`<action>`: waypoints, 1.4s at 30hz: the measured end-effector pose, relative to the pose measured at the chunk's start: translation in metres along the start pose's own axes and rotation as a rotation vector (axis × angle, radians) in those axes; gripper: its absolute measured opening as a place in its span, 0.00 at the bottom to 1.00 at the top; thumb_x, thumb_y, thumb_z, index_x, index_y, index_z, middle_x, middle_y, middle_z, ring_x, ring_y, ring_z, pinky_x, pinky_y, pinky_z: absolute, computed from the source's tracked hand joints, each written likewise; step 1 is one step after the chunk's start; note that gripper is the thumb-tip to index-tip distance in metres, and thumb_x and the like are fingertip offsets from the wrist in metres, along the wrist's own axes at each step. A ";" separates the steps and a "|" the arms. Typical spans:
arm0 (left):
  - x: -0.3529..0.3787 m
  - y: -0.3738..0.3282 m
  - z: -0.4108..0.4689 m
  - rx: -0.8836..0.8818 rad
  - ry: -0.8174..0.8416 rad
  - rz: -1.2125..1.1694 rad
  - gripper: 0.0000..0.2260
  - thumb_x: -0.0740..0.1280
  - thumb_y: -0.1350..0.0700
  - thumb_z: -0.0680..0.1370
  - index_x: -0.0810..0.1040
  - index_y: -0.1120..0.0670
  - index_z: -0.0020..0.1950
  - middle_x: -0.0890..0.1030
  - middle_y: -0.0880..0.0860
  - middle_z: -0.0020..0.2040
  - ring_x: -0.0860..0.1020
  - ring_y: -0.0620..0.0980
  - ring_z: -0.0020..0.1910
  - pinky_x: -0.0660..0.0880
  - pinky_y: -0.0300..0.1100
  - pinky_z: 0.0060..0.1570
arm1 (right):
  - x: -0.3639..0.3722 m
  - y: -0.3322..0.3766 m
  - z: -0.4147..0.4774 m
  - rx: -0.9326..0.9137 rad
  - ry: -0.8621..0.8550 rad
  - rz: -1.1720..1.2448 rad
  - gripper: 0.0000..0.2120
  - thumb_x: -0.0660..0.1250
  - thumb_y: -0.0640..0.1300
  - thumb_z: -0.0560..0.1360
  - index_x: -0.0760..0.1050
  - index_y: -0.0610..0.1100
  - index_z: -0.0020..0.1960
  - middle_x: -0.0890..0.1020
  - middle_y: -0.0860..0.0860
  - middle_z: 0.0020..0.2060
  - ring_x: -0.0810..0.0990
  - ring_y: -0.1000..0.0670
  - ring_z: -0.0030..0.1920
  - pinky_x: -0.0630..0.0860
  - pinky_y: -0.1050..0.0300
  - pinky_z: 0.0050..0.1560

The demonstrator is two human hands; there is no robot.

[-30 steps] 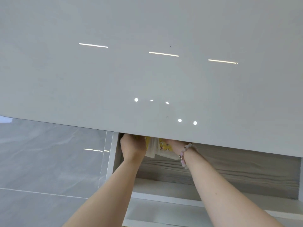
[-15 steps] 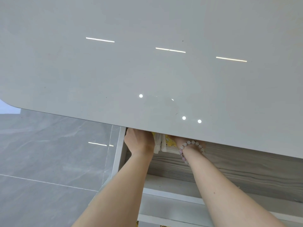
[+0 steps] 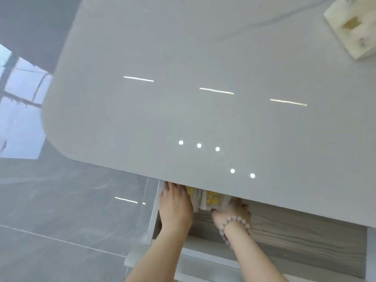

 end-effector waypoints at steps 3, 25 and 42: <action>-0.061 0.006 -0.036 0.066 0.147 0.058 0.14 0.57 0.60 0.78 0.65 0.52 0.63 0.68 0.49 0.61 0.69 0.49 0.58 0.64 0.37 0.48 | -0.035 0.017 -0.067 -0.089 -0.014 -0.236 0.17 0.62 0.50 0.72 0.74 0.44 0.58 0.75 0.46 0.61 0.74 0.46 0.61 0.72 0.61 0.52; -0.599 0.327 -0.270 -0.450 -0.671 -0.021 0.21 0.58 0.43 0.79 0.67 0.50 0.69 0.71 0.49 0.65 0.69 0.52 0.63 0.67 0.43 0.58 | -0.050 0.374 -0.678 -1.680 -0.835 -0.969 0.22 0.60 0.46 0.75 0.67 0.46 0.68 0.70 0.49 0.66 0.66 0.48 0.67 0.66 0.54 0.62; -0.511 0.685 -0.571 -1.283 -0.707 -0.124 0.21 0.58 0.43 0.78 0.71 0.53 0.66 0.73 0.55 0.61 0.70 0.55 0.62 0.69 0.47 0.56 | 0.416 0.364 -0.890 -2.351 -0.321 -1.246 0.20 0.61 0.46 0.76 0.68 0.45 0.67 0.71 0.49 0.65 0.67 0.48 0.66 0.64 0.55 0.64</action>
Point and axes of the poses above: each hand's wrist, its own z-axis towards the middle knuckle, its own x-axis out of the palm, y = z × x, the point moved 4 cm from there along z, towards the middle knuckle
